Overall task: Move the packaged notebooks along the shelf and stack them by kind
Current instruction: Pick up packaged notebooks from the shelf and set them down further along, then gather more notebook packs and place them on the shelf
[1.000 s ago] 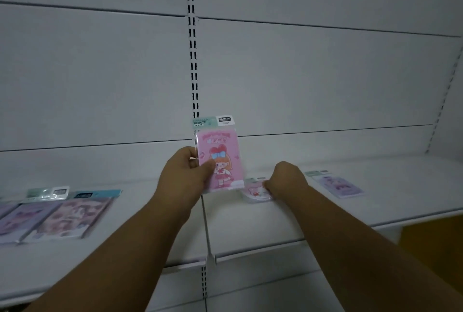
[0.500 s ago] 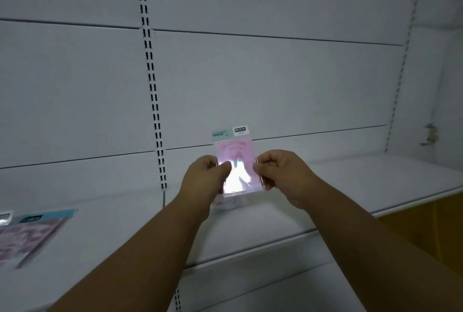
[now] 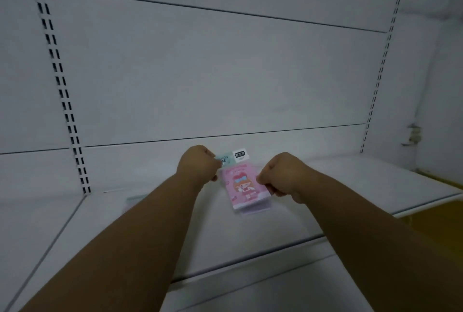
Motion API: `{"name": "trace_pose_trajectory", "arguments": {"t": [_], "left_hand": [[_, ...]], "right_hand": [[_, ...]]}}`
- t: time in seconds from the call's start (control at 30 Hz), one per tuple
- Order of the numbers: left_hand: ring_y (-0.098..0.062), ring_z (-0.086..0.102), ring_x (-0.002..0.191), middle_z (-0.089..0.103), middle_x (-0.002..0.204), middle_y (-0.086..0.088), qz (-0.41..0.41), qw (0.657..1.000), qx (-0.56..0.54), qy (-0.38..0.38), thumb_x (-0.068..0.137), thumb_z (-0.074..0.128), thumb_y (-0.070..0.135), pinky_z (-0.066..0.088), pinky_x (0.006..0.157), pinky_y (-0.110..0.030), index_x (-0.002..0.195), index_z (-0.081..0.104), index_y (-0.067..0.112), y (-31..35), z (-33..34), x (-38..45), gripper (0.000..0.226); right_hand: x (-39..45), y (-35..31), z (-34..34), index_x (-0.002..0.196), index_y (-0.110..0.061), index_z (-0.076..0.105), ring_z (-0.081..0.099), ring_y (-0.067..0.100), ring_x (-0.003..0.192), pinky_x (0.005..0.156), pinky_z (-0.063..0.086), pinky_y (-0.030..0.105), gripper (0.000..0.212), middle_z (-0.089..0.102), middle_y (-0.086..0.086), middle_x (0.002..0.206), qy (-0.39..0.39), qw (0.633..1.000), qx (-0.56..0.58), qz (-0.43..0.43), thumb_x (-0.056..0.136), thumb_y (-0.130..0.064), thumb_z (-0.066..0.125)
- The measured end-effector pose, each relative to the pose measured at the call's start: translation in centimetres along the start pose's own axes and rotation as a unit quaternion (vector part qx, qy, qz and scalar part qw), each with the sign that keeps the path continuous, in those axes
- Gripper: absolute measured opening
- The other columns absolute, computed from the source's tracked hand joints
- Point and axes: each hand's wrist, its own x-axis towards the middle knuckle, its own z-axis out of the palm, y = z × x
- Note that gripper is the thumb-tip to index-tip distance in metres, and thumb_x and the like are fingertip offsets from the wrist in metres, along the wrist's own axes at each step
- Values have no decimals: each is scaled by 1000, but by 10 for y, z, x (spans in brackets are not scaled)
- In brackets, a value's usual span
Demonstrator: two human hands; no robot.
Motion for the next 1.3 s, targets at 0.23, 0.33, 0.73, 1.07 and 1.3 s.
{"name": "trace_pose_trajectory", "arguments": {"t": [0.23,0.33,0.73,1.07,1.3], "left_hand": [[-23,64,85,69,93,-7,38,971,234,17,77,72,29,44,64,-27,93,69,11,-11,24,18,24],[-24,63,86,68,94,-5,41,961,275,11,74,73,27,45,66,-28,92,68,13,-11,31,20,23],[-10,57,77,60,85,11,73,938,316,123,77,68,38,49,67,-27,92,56,30,-39,-78,-29,22],[-13,59,83,63,94,7,-25,903,362,231,82,60,40,53,76,-32,99,59,28,-171,-324,-201,21],[-15,57,88,62,101,4,-74,887,397,224,84,56,43,49,76,-31,105,58,28,-242,-463,-267,25]], "right_hand": [[37,24,15,77,-3,64,68,24,65,59,55,32,20,69,9,72,0,982,-190,-22,75,-20,76],[37,29,13,79,-11,59,59,19,72,60,41,24,24,60,3,75,22,963,-261,-68,74,-26,78],[-12,-80,69,118,-21,56,56,19,100,85,49,32,33,56,3,114,65,920,-155,-353,87,-28,63],[-157,-255,255,114,-20,55,54,22,93,73,45,33,32,55,3,107,4,863,-119,-492,86,-34,62],[-225,-350,361,112,-14,55,55,29,95,78,47,37,31,54,10,109,-32,860,-137,-490,87,-31,59]]}}
